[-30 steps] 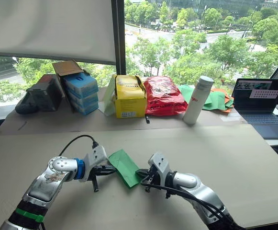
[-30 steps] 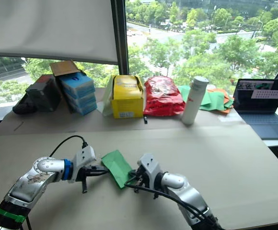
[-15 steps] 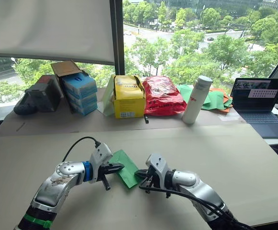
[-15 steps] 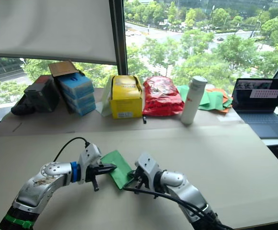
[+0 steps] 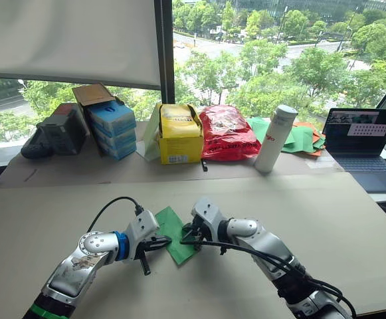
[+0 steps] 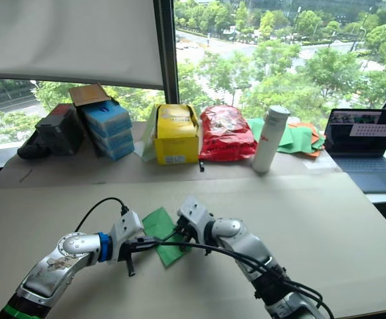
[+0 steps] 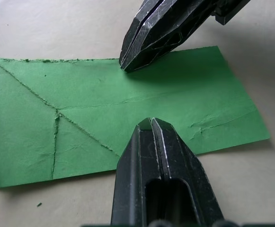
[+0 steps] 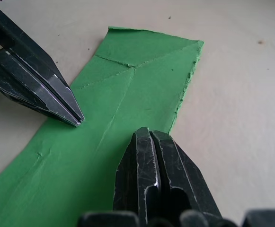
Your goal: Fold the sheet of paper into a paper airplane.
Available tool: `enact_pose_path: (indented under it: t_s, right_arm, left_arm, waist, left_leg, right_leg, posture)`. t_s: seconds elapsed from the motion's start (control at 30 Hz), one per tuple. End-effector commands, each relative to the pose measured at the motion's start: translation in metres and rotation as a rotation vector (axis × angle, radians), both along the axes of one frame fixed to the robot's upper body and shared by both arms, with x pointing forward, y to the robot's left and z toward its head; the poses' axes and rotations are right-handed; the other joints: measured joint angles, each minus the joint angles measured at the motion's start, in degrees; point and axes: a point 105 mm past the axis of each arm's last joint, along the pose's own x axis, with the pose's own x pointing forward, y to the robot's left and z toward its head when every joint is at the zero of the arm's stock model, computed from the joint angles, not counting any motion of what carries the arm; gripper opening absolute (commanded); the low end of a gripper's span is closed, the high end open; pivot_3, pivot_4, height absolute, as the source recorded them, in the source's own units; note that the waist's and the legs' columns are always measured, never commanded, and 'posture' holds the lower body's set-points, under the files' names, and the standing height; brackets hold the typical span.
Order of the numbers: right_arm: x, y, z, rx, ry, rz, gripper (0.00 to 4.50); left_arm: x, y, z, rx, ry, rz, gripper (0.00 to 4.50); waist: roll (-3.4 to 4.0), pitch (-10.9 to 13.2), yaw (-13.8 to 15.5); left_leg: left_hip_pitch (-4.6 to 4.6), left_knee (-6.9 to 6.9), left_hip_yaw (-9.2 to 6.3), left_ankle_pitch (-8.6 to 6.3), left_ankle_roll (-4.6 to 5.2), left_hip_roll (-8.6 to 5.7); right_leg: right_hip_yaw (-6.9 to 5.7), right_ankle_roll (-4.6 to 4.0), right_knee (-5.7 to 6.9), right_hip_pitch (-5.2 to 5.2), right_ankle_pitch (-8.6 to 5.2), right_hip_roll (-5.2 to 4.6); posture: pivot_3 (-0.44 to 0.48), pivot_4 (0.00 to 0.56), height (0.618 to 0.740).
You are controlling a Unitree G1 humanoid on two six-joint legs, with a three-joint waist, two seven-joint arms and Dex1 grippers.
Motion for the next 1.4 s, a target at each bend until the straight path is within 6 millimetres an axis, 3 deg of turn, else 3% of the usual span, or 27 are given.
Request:
enact_pose_path:
  t_s: [0.03, 0.3, 0.53, 0.77, 0.97, 1.4]
  right_arm:
    - [0.001, 0.004, -0.006, -0.023, 0.019, 0.001, 0.02]
    - [0.024, 0.016, -0.008, -0.043, 0.009, -0.041, 0.02]
    - [0.046, 0.042, 0.010, -0.012, -0.037, -0.026, 0.02]
    - [0.049, 0.054, 0.012, -0.003, -0.043, 0.006, 0.02]
    - [0.048, 0.043, 0.003, -0.028, -0.022, 0.006, 0.02]
    - [0.012, 0.011, -0.018, -0.088, 0.037, 0.041, 0.02]
  left_arm:
    - [-0.010, 0.007, -0.022, 0.061, 0.086, 0.021, 0.00]
    - [-0.012, 0.007, -0.020, 0.068, 0.083, 0.020, 0.00]
    - [-0.015, 0.006, -0.020, 0.073, 0.087, 0.017, 0.00]
    - [-0.017, 0.008, -0.021, 0.080, 0.086, 0.021, 0.00]
    - [-0.017, 0.008, -0.020, 0.083, 0.082, 0.028, 0.00]
    - [-0.013, 0.009, -0.020, 0.090, 0.077, 0.020, 0.00]
  waist:
    - [0.00, 0.00, -0.05]
    - [0.02, -0.02, -0.33]
    - [0.05, 0.00, -0.88]
    - [0.06, 0.01, -1.20]
    - [0.10, 0.03, -1.33]
    - [0.16, -0.01, -1.08]
  left_leg:
    - [0.04, 0.00, 0.00, 0.00, 0.00, 0.00]
    - [0.29, -0.31, 0.01, 0.12, -0.20, 0.02]
    - [0.29, -0.37, 0.01, 0.17, -0.28, 0.02]
    - [0.21, -0.44, 0.00, 0.17, -0.29, -0.03]
    - [0.23, -0.46, -0.02, 0.20, -0.34, 0.00]
    - [0.25, -0.46, -0.05, 0.16, -0.29, 0.00]
  right_leg:
    - [0.00, 0.00, 0.00, 0.00, 0.00, 0.00]
    - [0.02, -0.10, 0.03, 0.02, -0.05, 0.03]
    - [0.03, -0.13, 0.07, -0.01, -0.05, 0.06]
    - [0.01, -0.14, 0.09, -0.01, -0.06, 0.05]
    - [0.00, -0.15, 0.09, 0.00, -0.06, 0.06]
    - [0.02, -0.15, 0.04, 0.01, -0.06, 0.00]
  posture:
    - [0.000, 0.150, 0.740]
    - [0.000, 0.150, 0.740]
    - [0.000, 0.150, 0.740]
    - [0.000, 0.150, 0.740]
    - [0.000, 0.150, 0.740]
    - [0.000, 0.150, 0.740]
